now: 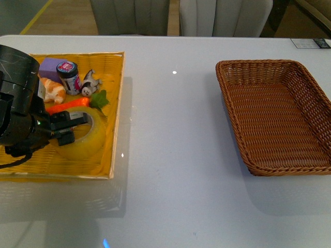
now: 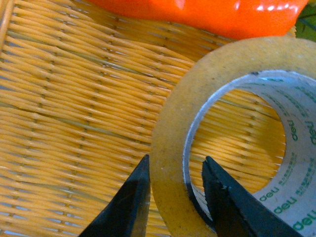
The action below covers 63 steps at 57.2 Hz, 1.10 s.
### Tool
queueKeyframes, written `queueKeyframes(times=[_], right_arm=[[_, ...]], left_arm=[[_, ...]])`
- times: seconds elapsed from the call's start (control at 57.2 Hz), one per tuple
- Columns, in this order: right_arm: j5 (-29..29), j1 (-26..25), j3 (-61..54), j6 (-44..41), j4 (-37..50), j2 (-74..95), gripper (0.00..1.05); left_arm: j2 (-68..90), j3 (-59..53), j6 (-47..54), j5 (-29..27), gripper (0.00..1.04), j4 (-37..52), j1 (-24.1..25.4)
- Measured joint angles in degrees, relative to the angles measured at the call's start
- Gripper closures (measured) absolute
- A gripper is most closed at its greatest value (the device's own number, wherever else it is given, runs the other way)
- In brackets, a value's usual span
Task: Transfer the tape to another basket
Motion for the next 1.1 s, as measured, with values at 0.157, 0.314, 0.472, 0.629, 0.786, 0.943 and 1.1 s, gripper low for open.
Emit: queueKeyframes(times=[0.157,0.314,0.472,0.629,0.786,0.943,1.1], right_arm=[[-0.02,0.00,0.00,0.00,0.00,0.00,0.09],[0.00,0.00,0.00,0.00,0.00,0.00,0.09],[-0.02,0.00,0.00,0.00,0.00,0.00,0.09],[0.00,0.00,-0.02,0.00,0.00,0.00,0.09],[-0.02,0.00,0.00,0.00,0.00,0.00,0.09],[0.00,0.00,-0.02,0.00,0.00,0.00,0.09],[0.00,0.00,0.00,0.00,0.00,0.00,0.09]], left_arm=[[-2.47,-1.49,-0.48,0.24,0.90,-0.33,1.31],[-9.51,-4.33,-0.68,2.08,0.90,-0.37,1.92],[-19.78,-5.16,-2.38,4.50,0.90,-2.67,0.26],[-27.56,-5.11,-5.49,6.40,0.90,-6.21,-4.74],[-32.54,-3.32,-9.35,7.76,0.90,-9.94,-12.87],[-33.75,-0.04,-11.37,7.19,0.90,-11.28,-21.20],[-33.42,2.14,-12.48,6.64,0.90,-12.13,-26.75]])
